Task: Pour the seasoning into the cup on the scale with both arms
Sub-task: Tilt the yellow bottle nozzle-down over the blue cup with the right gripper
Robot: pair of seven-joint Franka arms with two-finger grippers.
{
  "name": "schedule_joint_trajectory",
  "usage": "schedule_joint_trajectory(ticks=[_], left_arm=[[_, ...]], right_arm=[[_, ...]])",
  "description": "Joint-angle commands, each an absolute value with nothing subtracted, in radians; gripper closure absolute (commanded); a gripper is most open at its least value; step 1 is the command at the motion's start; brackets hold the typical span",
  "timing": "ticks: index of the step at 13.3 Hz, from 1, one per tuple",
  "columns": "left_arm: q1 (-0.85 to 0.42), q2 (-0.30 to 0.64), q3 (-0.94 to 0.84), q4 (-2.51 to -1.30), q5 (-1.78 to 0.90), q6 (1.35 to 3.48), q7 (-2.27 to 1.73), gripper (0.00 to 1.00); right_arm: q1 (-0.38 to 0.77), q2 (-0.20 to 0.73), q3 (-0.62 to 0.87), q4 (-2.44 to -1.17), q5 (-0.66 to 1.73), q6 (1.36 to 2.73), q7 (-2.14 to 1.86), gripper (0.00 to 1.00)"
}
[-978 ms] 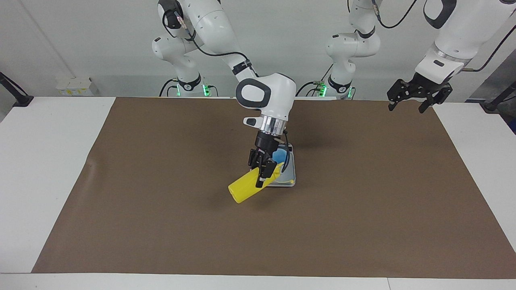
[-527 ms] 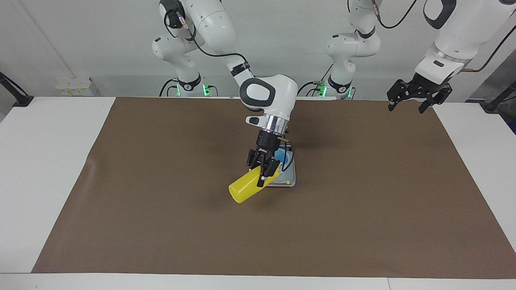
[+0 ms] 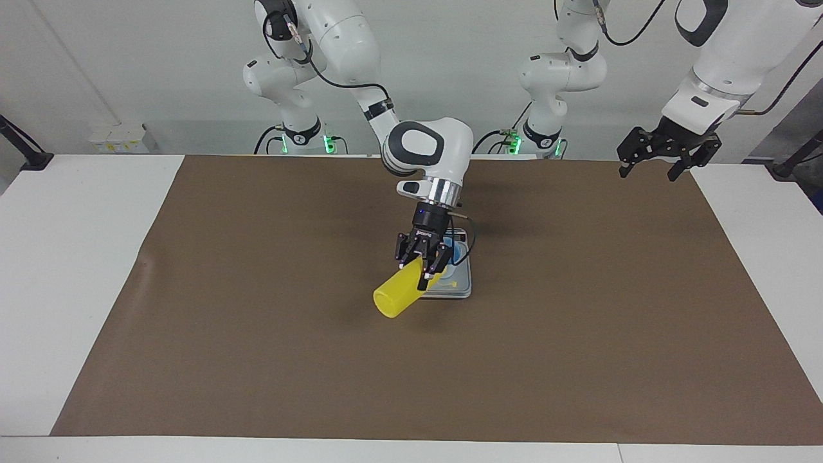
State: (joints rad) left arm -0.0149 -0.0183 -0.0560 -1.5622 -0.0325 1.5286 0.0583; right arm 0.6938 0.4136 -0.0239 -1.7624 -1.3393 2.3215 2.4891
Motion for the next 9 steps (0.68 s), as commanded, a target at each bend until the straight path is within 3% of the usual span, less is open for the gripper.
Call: schedule_joint_trajectory(ticks=[1, 9], left_arm=[[-0.006, -0.018, -0.061, -1.565, -0.049, 1.542, 0.066, 0.0], [-0.006, -0.018, -0.061, -1.565, -0.049, 1.542, 0.064, 0.0]], right_arm=[[0.692, 0.371, -0.026, -1.804, -1.396, 2.341, 2.465, 1.0], [0.678, 0.348, -0.023, -1.776, -1.399, 2.358, 2.424, 1.0]])
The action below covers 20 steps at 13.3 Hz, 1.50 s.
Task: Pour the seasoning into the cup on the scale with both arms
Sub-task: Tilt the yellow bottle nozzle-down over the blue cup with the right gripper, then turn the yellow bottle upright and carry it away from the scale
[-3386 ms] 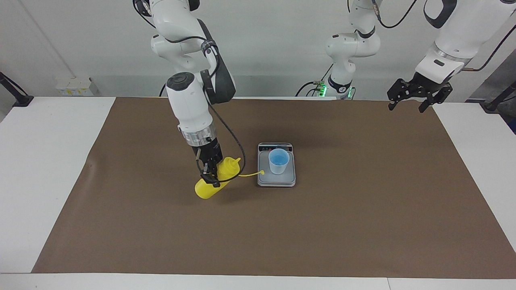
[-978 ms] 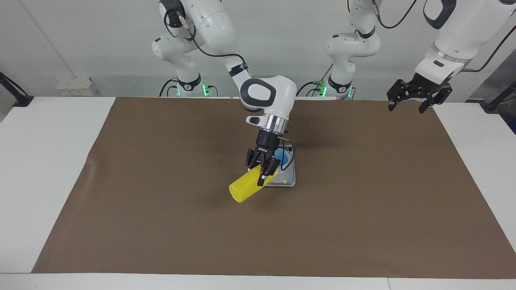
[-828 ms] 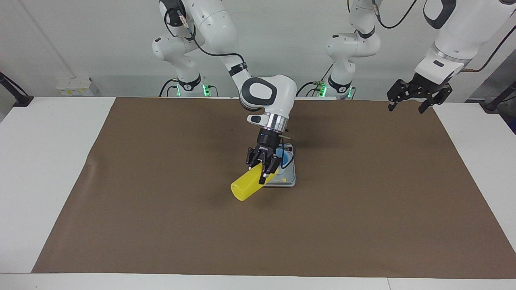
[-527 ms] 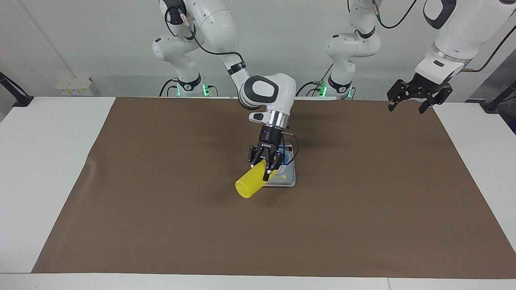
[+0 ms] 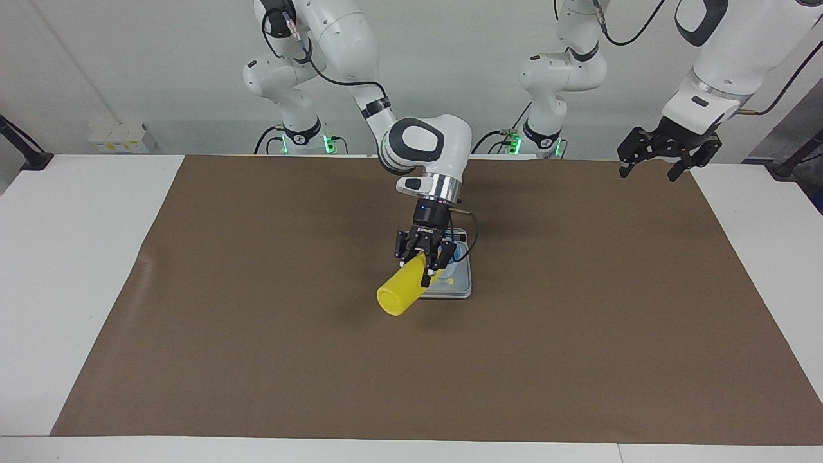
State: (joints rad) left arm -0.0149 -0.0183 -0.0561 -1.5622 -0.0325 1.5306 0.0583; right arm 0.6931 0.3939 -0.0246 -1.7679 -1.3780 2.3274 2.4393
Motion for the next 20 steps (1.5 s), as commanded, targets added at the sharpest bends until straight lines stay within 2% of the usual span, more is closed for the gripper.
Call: schedule_joint_trajectory(ticks=[1, 9, 13, 20], left_arm=[[-0.006, -0.018, -0.061, -1.565, -0.049, 1.542, 0.064, 0.0], [-0.006, -0.02, -0.061, -1.569, -0.049, 1.542, 0.064, 0.0], [-0.006, -0.02, -0.061, -1.569, -0.049, 1.543, 0.064, 0.0], [-0.008, -0.021, -0.063, -1.575, -0.049, 1.545, 0.066, 0.0]], right_arm=[[0.663, 0.327, -0.023, -1.779, -1.381, 2.37, 2.418, 1.0], [0.519, 0.246, -0.023, -1.778, -0.895, 2.399, 2.216, 1.0], [0.447, 0.206, -0.025, -1.799, -0.616, 2.369, 2.125, 1.0], [0.307, 0.212, -0.025, -1.807, -0.133, 2.332, 1.952, 1.0]])
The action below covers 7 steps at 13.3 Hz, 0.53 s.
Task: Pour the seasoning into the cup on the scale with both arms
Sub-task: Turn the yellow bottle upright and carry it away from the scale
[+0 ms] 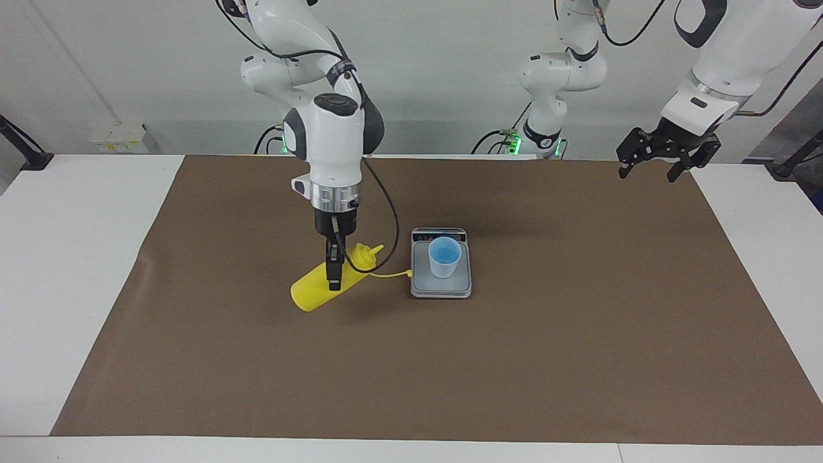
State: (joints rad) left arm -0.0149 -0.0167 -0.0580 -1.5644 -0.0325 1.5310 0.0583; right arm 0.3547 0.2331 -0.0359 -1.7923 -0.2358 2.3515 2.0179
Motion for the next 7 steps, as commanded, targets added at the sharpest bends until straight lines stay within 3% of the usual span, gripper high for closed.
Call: schedule_joint_trajectory(ticks=[1, 7], left_arm=[[-0.008, -0.021, -0.063, -1.575, -0.048, 1.545, 0.074, 0.0], [-0.008, -0.018, -0.071, -1.568, 0.003, 1.542, 0.092, 0.0]], right_arm=[[0.282, 0.212, -0.025, -1.807, -0.062, 2.309, 1.886, 1.0], [0.105, 0.21, -0.025, -1.809, 0.337, 2.197, 1.573, 1.0]])
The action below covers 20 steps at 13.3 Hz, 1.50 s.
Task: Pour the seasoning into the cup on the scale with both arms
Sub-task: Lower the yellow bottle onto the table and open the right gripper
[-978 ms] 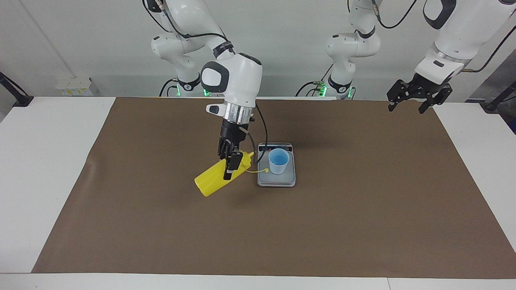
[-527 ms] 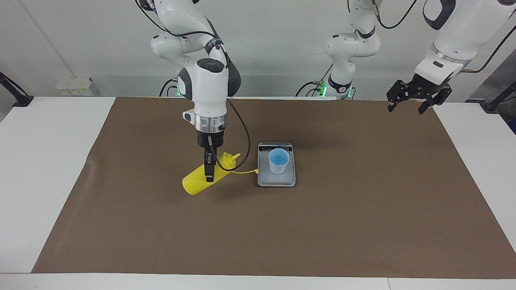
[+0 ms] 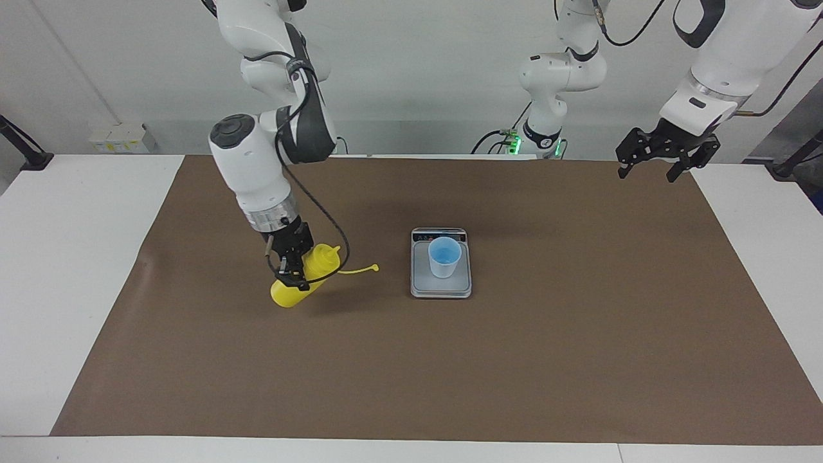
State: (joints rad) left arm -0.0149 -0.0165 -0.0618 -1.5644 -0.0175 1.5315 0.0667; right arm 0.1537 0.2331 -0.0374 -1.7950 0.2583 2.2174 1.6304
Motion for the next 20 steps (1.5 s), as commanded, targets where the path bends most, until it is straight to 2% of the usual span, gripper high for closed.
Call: schedule_joint_trajectory(ticks=[1, 5, 10, 14, 20], left_arm=[[-0.008, -0.017, -0.071, -1.563, 0.003, 1.545, 0.092, 0.0], [-0.006, -0.014, -0.071, -1.554, 0.026, 1.531, 0.123, 0.0], [-0.006, -0.015, -0.071, -1.559, 0.015, 1.542, 0.104, 0.0], [-0.006, -0.015, -0.071, -1.559, 0.015, 1.542, 0.104, 0.0], [-0.008, -0.017, -0.071, -1.562, 0.015, 1.543, 0.104, 0.0]], right_arm=[[0.083, 0.207, -0.025, -1.809, 0.38, 2.166, 1.533, 1.0], [-0.009, 0.189, -0.025, -1.825, 0.563, 2.025, 1.376, 1.0], [-0.121, 0.12, -0.026, -1.979, 0.702, 1.968, 1.139, 1.0], [-0.23, 0.152, -0.026, -2.002, 0.718, 1.913, 0.942, 1.0], [-0.334, 0.213, -0.028, -2.023, 0.719, 1.87, 0.767, 1.0]])
